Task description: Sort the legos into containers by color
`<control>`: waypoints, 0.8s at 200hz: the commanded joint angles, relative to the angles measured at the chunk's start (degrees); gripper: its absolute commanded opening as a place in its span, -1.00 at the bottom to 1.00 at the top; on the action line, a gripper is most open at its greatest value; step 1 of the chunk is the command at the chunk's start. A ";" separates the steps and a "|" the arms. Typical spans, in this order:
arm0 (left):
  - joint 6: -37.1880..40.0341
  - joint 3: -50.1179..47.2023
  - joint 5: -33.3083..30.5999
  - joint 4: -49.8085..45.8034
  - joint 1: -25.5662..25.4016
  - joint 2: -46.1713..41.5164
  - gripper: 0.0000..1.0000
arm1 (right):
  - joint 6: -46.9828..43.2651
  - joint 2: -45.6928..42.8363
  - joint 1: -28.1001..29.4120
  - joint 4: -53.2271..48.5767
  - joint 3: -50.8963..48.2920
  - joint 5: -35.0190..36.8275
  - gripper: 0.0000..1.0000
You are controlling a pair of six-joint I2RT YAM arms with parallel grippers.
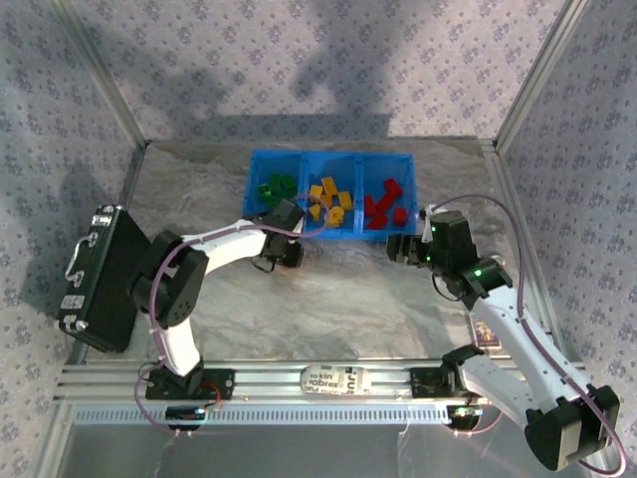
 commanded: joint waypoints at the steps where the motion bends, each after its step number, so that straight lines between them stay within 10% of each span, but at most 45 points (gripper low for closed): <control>1: 0.60 1.99 -0.32 -2.96 -1.65 1.04 -0.36 | 0.71 -0.82 0.00 -1.11 -0.30 1.07 0.71; 106: 0.46 26.20 1.12 -6.10 -8.46 2.72 -0.39 | 1.97 -6.82 -1.98 -3.38 -0.37 4.90 0.70; 160: 8.36 76.69 1.55 -31.06 -9.51 29.91 -0.15 | 2.42 -8.46 -3.00 -3.78 -1.46 3.31 0.70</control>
